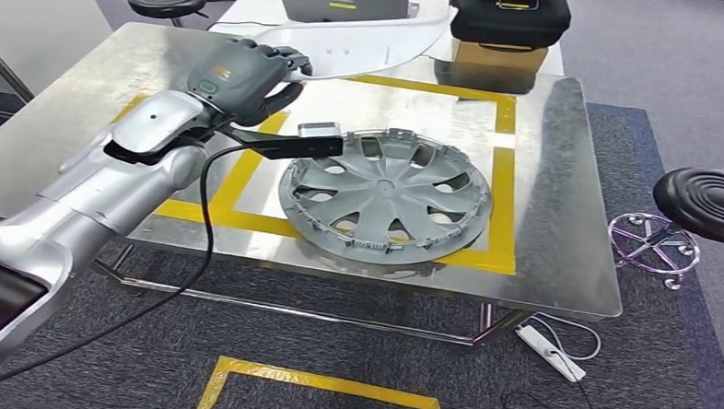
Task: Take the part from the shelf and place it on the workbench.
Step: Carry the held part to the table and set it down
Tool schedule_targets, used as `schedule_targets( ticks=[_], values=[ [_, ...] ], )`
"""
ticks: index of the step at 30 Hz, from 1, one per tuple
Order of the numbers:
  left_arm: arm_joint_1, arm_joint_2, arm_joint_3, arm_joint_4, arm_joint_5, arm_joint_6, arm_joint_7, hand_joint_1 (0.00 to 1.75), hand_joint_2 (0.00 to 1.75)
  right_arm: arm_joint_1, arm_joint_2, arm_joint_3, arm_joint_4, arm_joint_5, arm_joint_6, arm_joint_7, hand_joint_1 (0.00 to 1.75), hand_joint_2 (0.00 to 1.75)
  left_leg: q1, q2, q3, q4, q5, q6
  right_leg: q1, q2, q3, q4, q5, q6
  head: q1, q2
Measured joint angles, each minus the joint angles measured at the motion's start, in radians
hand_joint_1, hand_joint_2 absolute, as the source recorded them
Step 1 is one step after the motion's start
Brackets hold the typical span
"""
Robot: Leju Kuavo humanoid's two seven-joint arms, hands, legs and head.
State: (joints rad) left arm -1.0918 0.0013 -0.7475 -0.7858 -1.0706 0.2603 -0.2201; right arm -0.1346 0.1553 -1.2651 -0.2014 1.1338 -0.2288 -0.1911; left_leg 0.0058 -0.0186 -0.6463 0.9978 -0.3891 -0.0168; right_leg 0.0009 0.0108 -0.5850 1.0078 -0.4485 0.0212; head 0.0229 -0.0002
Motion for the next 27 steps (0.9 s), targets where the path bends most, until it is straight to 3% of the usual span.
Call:
schedule_targets(
  ticks=[7,12,22,27],
  values=[
    [-0.019,0.003,-0.019,0.008,0.003,-0.053,-0.021,1.75,1.75,-0.002,0.0,0.0,0.0,0.002,0.003,0.0,0.0,0.0,-0.001,0.0,0.0,0.0,0.001,0.005,-0.001,0.0,0.0,-0.003,0.003,0.014,0.0,0.0],
    [-0.064,-0.002,-0.031,0.056,-0.008,-0.076,-0.015,1.75,1.75,-0.007,0.001,0.005,0.0,0.013,0.006,0.007,0.0,0.0,0.0,0.0,0.001,0.0,0.003,0.004,0.0,0.001,-0.002,-0.001,0.003,0.015,-0.001,0.0],
    [-0.154,-0.011,-0.04,0.24,-0.016,-0.03,0.0,1.75,1.75,-0.028,0.007,0.028,0.0,0.04,0.007,0.028,0.0,0.0,0.001,0.001,0.002,-0.002,0.006,0.002,0.001,0.001,-0.003,0.002,0.004,0.014,-0.001,0.0],
    [-0.181,-0.01,-0.039,0.316,-0.027,-0.028,0.044,1.75,1.75,-0.038,0.01,0.047,0.0,0.071,0.008,0.047,0.0,0.0,0.001,0.001,0.001,-0.002,0.006,0.002,0.001,0.001,-0.003,0.003,0.004,0.014,-0.001,0.0]
  ],
)
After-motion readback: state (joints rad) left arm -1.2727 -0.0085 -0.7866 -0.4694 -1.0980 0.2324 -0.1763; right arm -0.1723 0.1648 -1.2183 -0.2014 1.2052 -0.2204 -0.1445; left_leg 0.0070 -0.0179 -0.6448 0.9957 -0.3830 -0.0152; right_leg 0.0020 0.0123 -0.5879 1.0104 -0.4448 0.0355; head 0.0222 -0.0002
